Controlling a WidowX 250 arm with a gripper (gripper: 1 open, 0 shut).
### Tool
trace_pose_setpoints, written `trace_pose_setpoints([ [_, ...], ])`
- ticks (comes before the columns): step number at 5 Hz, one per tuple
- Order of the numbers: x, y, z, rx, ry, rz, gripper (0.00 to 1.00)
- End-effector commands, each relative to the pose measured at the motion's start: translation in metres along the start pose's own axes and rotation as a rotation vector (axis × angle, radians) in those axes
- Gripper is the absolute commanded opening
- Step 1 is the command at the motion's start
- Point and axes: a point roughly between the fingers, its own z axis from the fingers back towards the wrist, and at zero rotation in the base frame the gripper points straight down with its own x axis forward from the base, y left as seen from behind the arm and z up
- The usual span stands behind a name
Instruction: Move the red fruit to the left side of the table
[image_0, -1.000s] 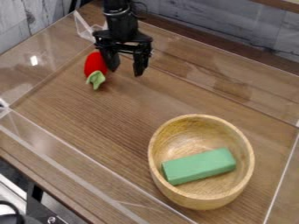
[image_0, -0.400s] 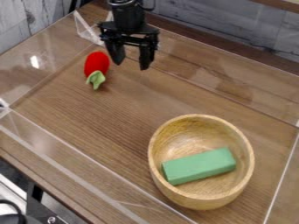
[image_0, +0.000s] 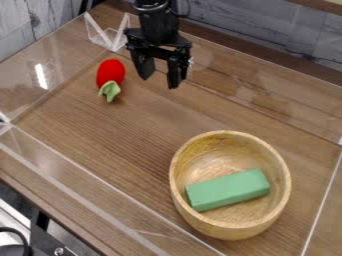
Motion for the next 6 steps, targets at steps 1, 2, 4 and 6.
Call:
trace_pose_setpoints([
  [1,0.011,-0.009,0.038,0.036,-0.082,-0.071,1.0],
  [2,0.01,-0.022,0.05,0.047,-0.08,-0.041,1.0],
  [4,0.0,-0.031,0.055,0.065,-0.081,0.013,1.0],
  [6,-0.008,-0.028,0.044,0.081,-0.082,0.007,1.0],
])
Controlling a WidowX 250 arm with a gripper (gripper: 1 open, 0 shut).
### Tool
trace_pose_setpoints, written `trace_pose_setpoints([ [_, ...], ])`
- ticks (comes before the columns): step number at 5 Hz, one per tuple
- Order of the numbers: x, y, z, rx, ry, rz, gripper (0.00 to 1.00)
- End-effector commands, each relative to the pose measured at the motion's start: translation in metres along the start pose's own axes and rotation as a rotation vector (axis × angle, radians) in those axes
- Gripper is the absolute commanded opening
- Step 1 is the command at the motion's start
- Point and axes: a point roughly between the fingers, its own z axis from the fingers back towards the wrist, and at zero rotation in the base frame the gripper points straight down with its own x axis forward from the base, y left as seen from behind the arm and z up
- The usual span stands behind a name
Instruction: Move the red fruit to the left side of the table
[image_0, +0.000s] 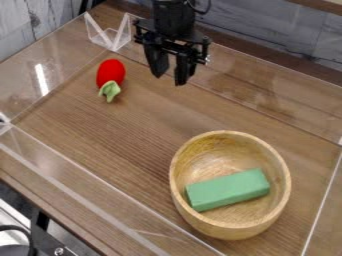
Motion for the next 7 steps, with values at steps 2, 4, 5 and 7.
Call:
trace_pose_setpoints([
  [2,0.003,0.001,0.019,0.02,-0.079,-0.04,1.0],
  [4,-0.002,-0.002,0.017,0.029,-0.092,-0.068,1.0],
  [5,0.001,0.007,0.019,0.046,-0.1,0.006,1.0],
  [7,0.007,0.011,0.012,0.056,-0.103,0.15,1.0],
])
